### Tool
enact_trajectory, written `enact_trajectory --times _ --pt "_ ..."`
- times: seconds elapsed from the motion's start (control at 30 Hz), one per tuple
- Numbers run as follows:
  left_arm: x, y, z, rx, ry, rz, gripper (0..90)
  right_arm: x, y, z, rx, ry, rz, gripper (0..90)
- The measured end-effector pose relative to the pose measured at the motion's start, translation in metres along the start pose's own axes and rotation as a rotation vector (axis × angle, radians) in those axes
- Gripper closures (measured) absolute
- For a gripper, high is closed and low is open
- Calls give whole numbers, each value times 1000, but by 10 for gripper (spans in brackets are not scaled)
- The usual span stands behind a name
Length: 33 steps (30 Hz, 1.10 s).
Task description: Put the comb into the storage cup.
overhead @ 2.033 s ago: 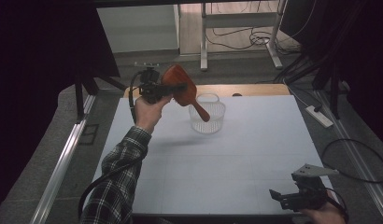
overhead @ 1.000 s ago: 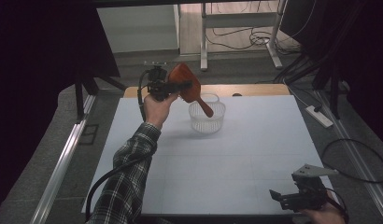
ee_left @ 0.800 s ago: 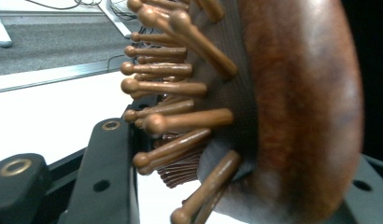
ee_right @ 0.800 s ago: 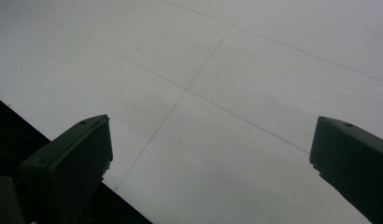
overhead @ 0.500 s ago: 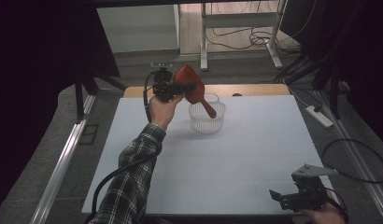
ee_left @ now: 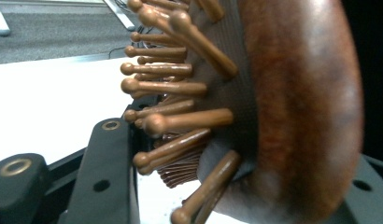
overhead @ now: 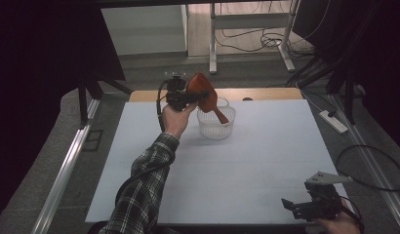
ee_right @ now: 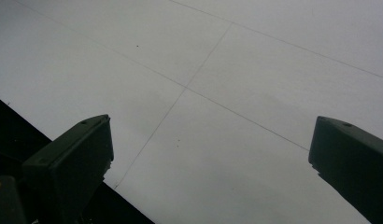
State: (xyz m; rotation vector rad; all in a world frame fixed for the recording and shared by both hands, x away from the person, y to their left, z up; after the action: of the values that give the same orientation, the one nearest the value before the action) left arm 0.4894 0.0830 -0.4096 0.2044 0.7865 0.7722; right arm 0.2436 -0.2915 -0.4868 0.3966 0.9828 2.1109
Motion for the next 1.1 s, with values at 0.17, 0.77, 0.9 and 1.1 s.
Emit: enact_trajectory --times 0.17,0.77,0.9,1.1 --pt "5 -4 -6 6 16 8 510 0 0 0 1 0 0 1" --pt "25 -13 -26 7 91 25 510 0 -2 0 15 -2 1 6" --pt "28 -15 -29 8 108 27 509 -1 -2 0 17 -5 0 7" --pt "33 -18 -33 4 136 23 507 -1 -2 0 20 -5 0 8"
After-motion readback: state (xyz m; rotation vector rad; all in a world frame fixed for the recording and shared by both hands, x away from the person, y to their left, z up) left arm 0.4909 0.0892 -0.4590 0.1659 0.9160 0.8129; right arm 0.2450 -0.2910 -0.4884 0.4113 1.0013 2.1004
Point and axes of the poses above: each handheld gripper's, and its own axes: y roughly backward along the jaws, z roughly out of its top, x roughly to its left, the point moved 4 cm from there along -y, roughly forward along the jaws, and after that the axes turned 9 degrees about y, right-handed, at the moved point
